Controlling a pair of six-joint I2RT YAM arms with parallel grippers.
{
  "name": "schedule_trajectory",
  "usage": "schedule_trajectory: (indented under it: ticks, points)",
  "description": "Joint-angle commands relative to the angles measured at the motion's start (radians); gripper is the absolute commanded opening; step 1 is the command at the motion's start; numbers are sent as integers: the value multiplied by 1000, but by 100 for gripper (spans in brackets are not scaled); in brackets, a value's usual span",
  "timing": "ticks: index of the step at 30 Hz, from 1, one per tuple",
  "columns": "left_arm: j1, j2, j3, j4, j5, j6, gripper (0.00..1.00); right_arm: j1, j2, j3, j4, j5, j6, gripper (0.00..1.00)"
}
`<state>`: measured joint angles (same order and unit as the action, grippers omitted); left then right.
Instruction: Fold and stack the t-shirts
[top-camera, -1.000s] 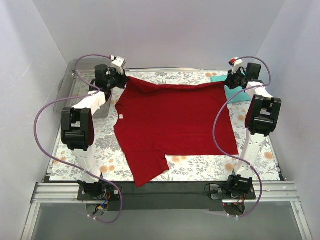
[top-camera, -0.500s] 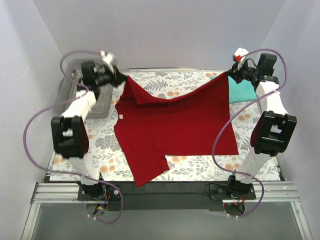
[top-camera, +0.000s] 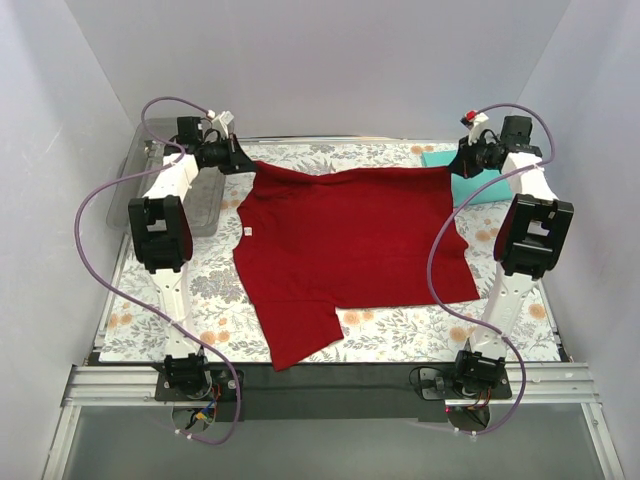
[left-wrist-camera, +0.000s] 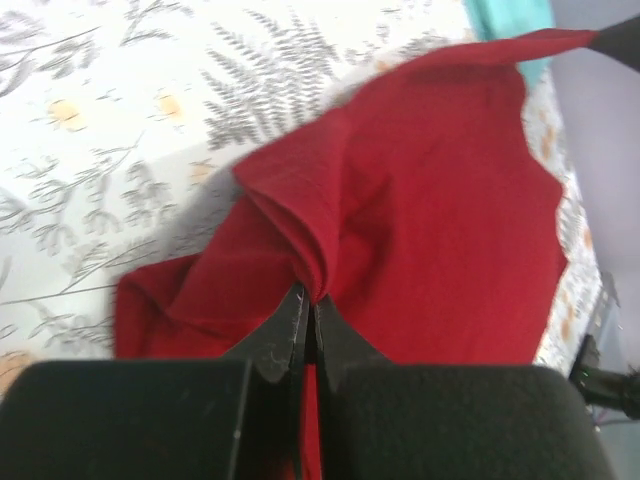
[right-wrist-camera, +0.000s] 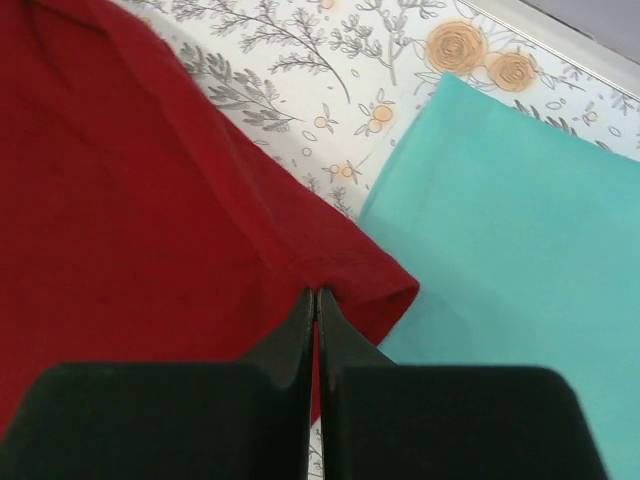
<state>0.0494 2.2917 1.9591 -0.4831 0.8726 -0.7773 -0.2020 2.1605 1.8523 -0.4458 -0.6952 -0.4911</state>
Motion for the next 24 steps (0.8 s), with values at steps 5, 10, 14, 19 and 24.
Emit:
schedule_trajectory:
  ticks: [5, 10, 14, 19, 24]
  points:
    - [3, -201, -35, 109, 175, -34, 0, -2, -161, -63, -2, -190, -135, 1]
    - [1, -332, -155, 221, 168, 10, 0, -11, -218, -65, 24, -224, -144, 1]
    - [6, -402, -222, 280, 60, 70, 0, -25, -205, 13, 55, -150, -81, 1]
    - [7, -417, -218, 319, 65, 84, 0, -42, -188, 73, 71, -150, -30, 1]
    - [20, -420, -239, 319, 68, 59, 0, -48, -223, 29, 85, -194, -26, 1]
